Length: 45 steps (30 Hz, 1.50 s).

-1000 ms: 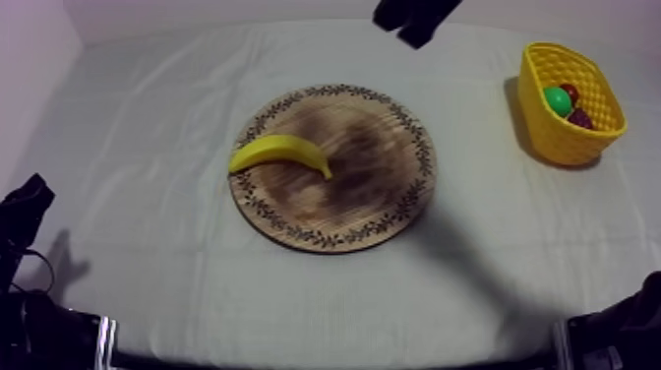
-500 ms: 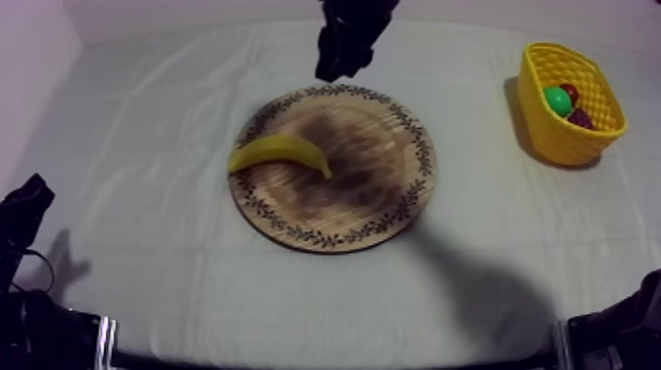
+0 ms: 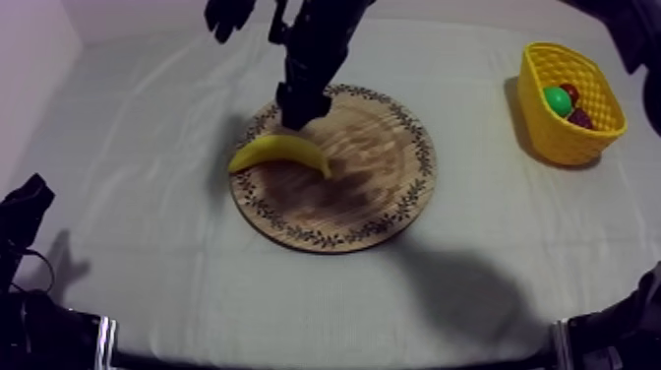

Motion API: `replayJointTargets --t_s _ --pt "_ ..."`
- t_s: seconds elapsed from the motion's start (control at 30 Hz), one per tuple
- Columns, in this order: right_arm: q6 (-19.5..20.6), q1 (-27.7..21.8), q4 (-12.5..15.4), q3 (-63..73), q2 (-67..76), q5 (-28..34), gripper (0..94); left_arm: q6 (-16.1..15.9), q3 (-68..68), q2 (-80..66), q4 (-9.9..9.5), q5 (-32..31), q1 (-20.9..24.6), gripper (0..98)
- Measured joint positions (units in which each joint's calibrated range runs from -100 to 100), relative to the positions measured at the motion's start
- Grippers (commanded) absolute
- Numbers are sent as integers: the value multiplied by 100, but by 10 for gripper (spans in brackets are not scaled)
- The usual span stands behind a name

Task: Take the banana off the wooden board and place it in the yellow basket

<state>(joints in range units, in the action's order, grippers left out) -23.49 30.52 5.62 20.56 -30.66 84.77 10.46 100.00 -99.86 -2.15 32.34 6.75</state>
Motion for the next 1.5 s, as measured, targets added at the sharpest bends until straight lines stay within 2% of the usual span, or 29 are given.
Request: replayJointTargets --t_s 0.57,1.0,1.13,1.33,1.5 --pt "288 184 -121 1007 -1525 179 816 0 0 0 0 0 0 1" --pt "401 62 -242 2354 -2580 414 757 0 0 0 0 0 0 1" --pt "408 21 -253 2628 -2835 484 701 0 0 0 0 0 0 1" --pt "312 -52 -216 2714 -3015 538 568 0 0 0 0 0 0 1" --pt "273 -58 -216 2715 -3070 581 511 0 0 0 0 0 0 1"
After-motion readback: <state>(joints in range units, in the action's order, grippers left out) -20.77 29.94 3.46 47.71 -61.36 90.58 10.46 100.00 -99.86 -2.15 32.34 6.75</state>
